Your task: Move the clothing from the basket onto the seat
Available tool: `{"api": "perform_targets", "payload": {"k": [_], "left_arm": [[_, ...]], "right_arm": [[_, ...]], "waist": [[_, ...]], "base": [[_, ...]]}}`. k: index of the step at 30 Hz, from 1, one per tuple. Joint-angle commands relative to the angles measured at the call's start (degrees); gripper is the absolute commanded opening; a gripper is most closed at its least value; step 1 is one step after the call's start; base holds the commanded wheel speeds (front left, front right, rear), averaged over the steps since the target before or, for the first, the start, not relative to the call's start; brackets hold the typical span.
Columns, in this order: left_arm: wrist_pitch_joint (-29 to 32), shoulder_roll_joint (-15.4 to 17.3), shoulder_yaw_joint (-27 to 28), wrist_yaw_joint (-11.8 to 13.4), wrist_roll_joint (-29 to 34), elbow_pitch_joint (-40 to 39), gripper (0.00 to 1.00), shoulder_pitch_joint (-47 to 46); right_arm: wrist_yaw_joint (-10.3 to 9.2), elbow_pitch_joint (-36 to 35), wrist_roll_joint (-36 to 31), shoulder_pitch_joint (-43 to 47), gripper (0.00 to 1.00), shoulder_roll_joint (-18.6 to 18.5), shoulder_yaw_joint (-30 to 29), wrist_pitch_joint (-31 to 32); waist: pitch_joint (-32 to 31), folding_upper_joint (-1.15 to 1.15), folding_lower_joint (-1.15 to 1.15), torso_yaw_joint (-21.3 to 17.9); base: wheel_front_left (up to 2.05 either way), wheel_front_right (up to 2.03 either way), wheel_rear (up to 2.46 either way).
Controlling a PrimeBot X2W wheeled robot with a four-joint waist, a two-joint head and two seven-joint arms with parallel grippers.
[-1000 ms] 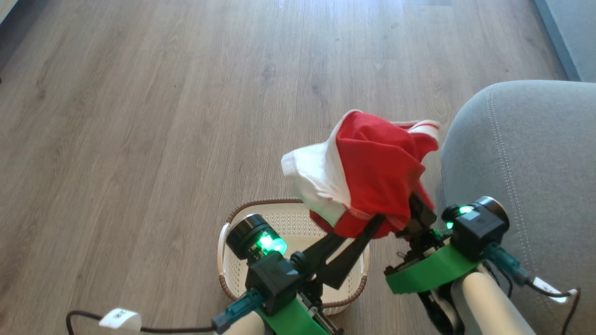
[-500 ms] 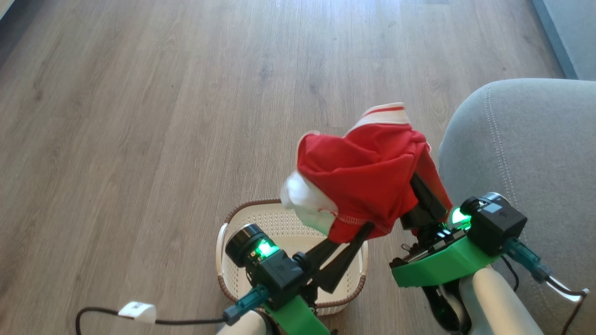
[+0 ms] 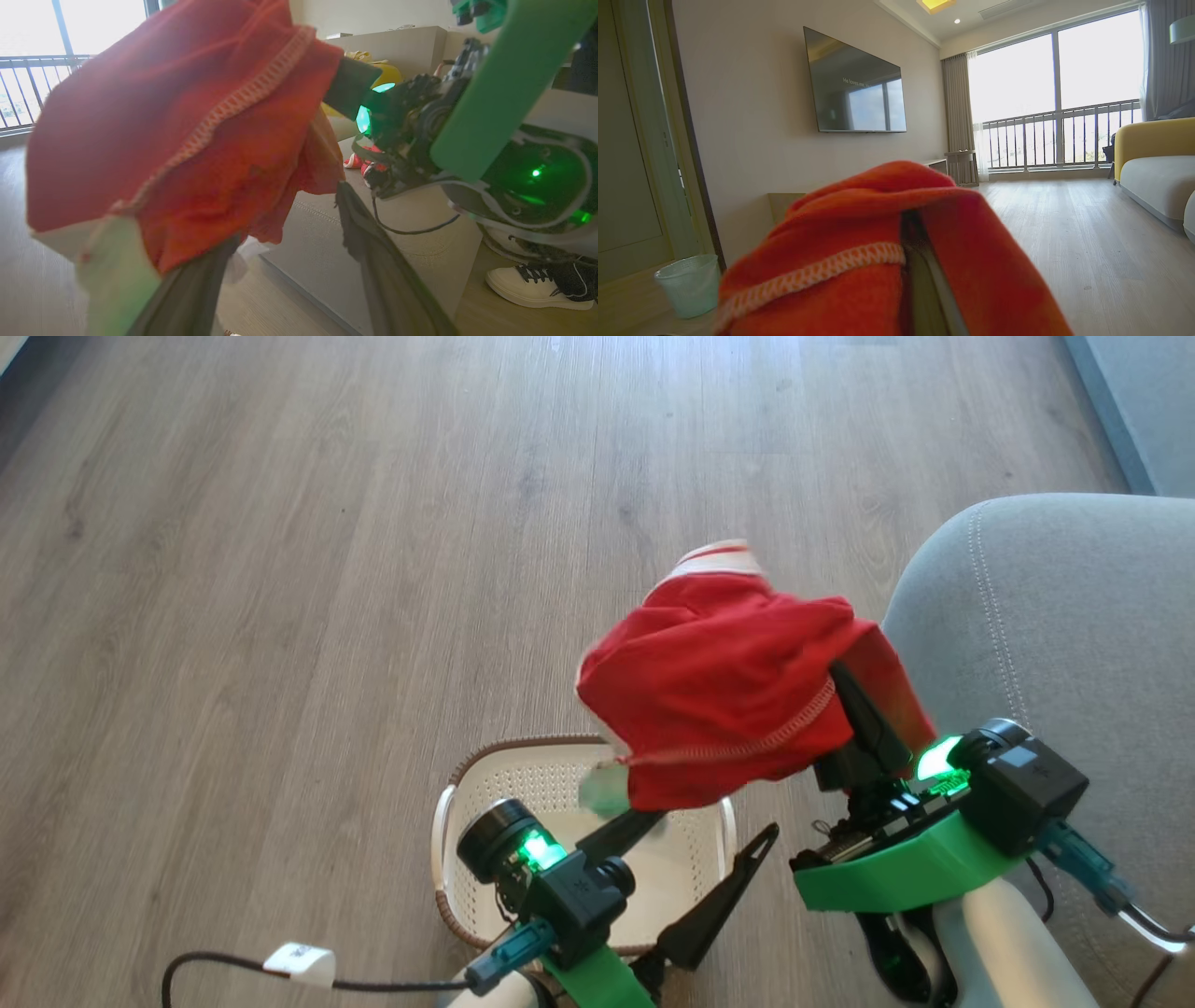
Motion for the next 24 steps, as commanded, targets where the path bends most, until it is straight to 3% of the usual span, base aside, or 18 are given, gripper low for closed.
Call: {"api": "perform_targets", "payload": {"k": [1,17,24], "left_arm": [[-0.27,-0.28,2.37,-0.08,0.25,-1.85,1.00,-1.75],[-0.27,-0.38,3.42,-0.08,1.11,1.00,1.00,-0.74],[-0.27,-0.37,4.65,-0.08,1.05,2.47,1.00,-0.09]], "right_arm": [[-0.01,-2.52,0.23,-2.09,0.00,0.84,0.74,-0.38],[-0.01,-5.57,-0.16,-3.29,0.00,0.84,-4.67,-0.38],[-0.01,-6.08,-0.44,-5.06,0.00,-0.96,-8.53,-0.38]], "waist": [[-0.02,0.00,0.00,-0.05],[0.39,0.00,0.00,-0.60],[0.67,0.00,0.00,-0.64]], "base": [[0.00,0.00,0.00],[0.00,0.00,0.00],[0.00,0.00,0.00]]}}
